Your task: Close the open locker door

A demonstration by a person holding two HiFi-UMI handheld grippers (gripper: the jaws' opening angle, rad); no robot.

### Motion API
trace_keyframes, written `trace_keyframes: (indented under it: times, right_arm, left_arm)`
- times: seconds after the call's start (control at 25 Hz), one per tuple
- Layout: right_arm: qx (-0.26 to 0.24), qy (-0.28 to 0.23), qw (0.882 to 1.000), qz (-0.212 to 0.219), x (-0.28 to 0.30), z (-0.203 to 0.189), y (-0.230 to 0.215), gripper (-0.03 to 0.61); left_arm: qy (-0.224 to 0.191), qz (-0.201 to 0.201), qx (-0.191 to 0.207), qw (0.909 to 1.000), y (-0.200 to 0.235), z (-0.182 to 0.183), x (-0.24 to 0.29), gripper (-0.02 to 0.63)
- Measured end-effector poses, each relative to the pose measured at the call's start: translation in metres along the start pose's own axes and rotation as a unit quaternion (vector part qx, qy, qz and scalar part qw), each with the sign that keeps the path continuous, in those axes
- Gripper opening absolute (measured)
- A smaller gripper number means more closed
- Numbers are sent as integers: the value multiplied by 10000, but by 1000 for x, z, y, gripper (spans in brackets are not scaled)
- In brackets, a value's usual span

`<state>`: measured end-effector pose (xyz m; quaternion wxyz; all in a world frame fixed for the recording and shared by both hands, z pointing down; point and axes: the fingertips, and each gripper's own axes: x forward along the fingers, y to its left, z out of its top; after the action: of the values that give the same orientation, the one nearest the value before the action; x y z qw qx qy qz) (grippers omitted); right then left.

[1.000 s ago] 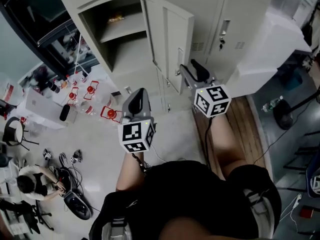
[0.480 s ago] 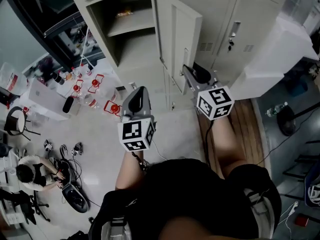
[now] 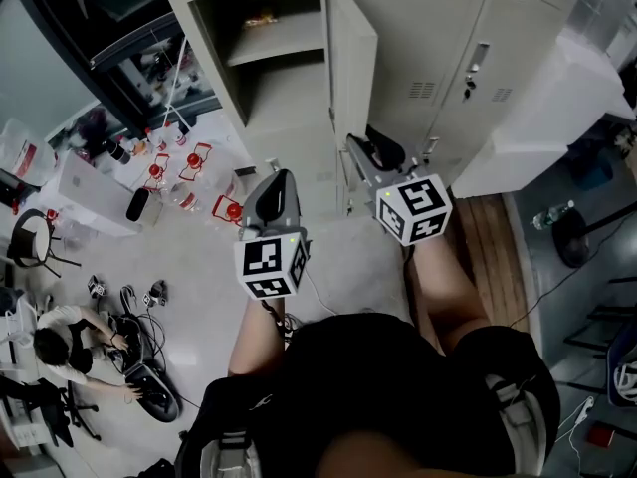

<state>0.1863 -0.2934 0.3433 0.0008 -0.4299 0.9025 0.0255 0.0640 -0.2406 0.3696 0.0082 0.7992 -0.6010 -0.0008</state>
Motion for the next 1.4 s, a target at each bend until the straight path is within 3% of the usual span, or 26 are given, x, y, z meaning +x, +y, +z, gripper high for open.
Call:
trace_keyframes:
  times: [0.84, 1.12, 1.4]
  right_arm:
    - [-69, 112, 9979, -628, 75, 2, 86, 133]
    - [-201, 42, 9944, -1035, 103, 1, 100, 137]
    - [-154, 21, 9932, -1152, 123, 1, 107, 137]
  left_arm:
    - [-14, -13, -28, 10000, 105, 3, -46, 0]
    - [-46, 66, -66, 9999, 141, 2, -56, 0]
    - [-29, 136, -111, 9998, 170, -1, -59, 0]
